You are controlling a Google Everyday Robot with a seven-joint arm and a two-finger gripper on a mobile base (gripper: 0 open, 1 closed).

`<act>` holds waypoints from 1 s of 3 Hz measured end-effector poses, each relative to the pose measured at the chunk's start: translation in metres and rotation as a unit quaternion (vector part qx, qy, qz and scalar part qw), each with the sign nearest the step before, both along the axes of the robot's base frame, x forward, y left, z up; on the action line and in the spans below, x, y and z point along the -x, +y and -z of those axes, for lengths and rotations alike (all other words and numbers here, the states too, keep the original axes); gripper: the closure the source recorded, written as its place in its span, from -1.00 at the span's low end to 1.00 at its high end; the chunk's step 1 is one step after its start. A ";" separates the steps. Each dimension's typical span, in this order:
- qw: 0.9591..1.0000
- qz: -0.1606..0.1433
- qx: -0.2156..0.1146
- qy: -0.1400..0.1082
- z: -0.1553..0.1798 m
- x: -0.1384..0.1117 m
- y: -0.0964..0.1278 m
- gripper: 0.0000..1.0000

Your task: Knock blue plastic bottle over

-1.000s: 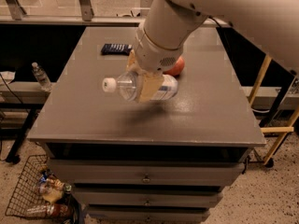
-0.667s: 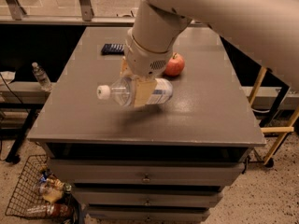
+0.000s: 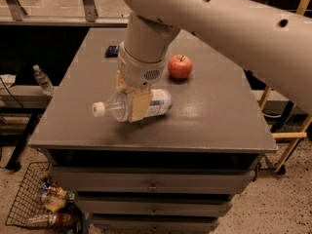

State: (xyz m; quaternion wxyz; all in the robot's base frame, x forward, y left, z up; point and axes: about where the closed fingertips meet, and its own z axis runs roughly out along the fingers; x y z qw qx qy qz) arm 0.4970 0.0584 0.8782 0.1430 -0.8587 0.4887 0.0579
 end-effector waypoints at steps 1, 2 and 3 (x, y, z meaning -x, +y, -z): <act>1.000 -0.008 0.004 0.014 0.009 0.003 0.007 1.00; 1.000 -0.011 0.006 0.021 0.014 0.006 0.012 1.00; 0.999 -0.016 0.010 0.028 0.022 0.010 0.018 1.00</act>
Offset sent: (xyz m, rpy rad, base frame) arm -0.0094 0.0170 -0.0237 -0.0220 0.0705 0.0311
